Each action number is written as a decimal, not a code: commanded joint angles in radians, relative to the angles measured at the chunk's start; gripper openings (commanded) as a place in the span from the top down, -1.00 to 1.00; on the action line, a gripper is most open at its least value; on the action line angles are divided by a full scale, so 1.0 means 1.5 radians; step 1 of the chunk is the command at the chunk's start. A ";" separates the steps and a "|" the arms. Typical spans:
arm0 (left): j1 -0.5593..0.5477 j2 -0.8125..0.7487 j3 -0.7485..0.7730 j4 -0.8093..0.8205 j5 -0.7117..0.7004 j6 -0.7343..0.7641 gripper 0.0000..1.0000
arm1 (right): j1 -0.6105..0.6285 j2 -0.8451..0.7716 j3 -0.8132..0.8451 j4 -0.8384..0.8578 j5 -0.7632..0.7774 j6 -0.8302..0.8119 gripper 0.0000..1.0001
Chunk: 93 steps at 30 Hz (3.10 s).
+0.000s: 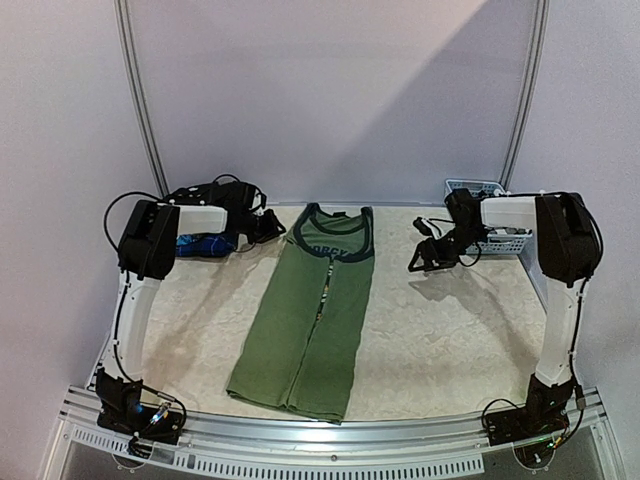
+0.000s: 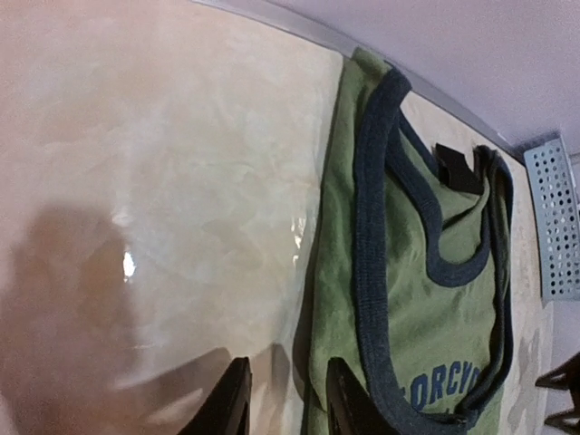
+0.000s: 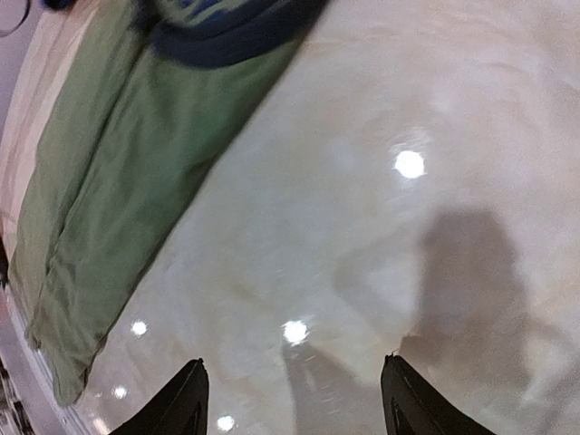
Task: Fold and stack the mixed laundry pile
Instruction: Rotate the rectangle-folded tank top at the center of the board, then pick up the rectangle-folded tank top from the center of the board.
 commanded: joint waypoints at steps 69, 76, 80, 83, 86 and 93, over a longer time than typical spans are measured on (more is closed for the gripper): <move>-0.778 -0.765 -0.656 -0.389 -0.342 0.787 -0.19 | 0.599 -0.589 -0.492 -0.113 0.161 -0.472 -0.33; -0.841 -0.743 -0.727 -0.295 -0.410 0.897 -0.19 | 0.746 -0.563 -0.551 0.011 0.274 -0.491 -0.28; -0.849 -0.734 -0.755 -0.243 -0.419 0.944 -0.17 | 0.784 -0.558 -0.568 0.048 0.318 -0.516 -0.22; -0.861 -0.716 -0.771 -0.209 -0.433 0.971 -0.17 | 0.808 -0.550 -0.578 0.072 0.346 -0.525 -0.18; -0.869 -0.712 -0.787 -0.175 -0.429 0.978 -0.12 | 0.826 -0.537 -0.580 0.085 0.354 -0.534 -0.16; -0.877 -0.693 -0.800 -0.151 -0.431 1.002 -0.09 | 0.836 -0.513 -0.587 0.101 0.385 -0.551 -0.08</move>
